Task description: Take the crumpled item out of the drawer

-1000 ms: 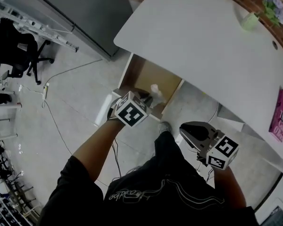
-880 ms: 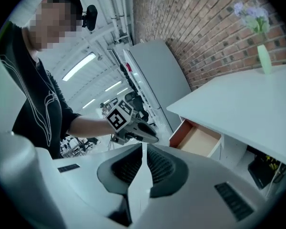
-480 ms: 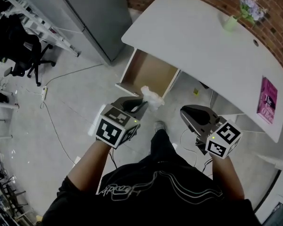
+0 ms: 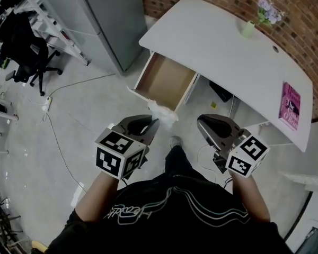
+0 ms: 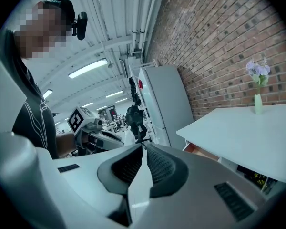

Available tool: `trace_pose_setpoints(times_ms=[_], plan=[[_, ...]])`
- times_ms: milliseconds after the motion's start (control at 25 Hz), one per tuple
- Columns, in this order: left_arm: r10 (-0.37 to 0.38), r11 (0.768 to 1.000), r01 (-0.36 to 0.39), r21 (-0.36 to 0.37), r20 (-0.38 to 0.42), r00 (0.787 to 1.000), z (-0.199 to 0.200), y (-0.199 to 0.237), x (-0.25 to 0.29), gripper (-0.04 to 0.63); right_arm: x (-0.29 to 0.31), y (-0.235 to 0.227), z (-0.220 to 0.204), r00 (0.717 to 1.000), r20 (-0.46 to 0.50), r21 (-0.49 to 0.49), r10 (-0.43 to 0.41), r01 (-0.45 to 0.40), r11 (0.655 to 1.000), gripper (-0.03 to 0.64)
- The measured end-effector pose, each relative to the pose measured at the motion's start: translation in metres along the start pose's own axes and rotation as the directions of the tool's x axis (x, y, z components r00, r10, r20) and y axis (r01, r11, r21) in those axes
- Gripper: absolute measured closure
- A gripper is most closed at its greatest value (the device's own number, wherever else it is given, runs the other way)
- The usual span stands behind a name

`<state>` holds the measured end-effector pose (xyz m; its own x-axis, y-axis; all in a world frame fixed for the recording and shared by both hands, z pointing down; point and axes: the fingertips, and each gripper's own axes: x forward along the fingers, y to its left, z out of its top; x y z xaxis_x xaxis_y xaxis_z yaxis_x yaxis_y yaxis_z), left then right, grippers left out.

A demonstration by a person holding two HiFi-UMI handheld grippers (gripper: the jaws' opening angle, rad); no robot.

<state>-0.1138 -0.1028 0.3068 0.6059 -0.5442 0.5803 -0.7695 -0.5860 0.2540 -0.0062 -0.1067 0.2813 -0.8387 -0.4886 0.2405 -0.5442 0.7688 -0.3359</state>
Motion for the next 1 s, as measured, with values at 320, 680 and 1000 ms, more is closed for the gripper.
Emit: trace_pose_setpoints(times_ms=[320, 680, 1000], plan=[[-0.037, 0.999, 0.041, -0.036, 0.113, 0.993, 0.004, -0.028, -0.031, 0.540, -0.016, 0.024, -0.001, 0.998, 0.039, -0.008, -0.048, 0.049, 0.999, 0.561], [-0.056, 0.998, 0.059, -0.019, 0.133, 0.989, -0.002, -0.048, -0.033, 0.540, -0.024, 0.040, -0.010, 0.997, 0.045, -0.020, -0.055, 0.056, 0.998, 0.563], [-0.079, 0.997, 0.081, -0.011, 0.128, 0.989, -0.005, -0.056, -0.028, 0.538, -0.024, 0.038, -0.015, 0.996, 0.050, 0.002, -0.068, 0.068, 0.998, 0.563]])
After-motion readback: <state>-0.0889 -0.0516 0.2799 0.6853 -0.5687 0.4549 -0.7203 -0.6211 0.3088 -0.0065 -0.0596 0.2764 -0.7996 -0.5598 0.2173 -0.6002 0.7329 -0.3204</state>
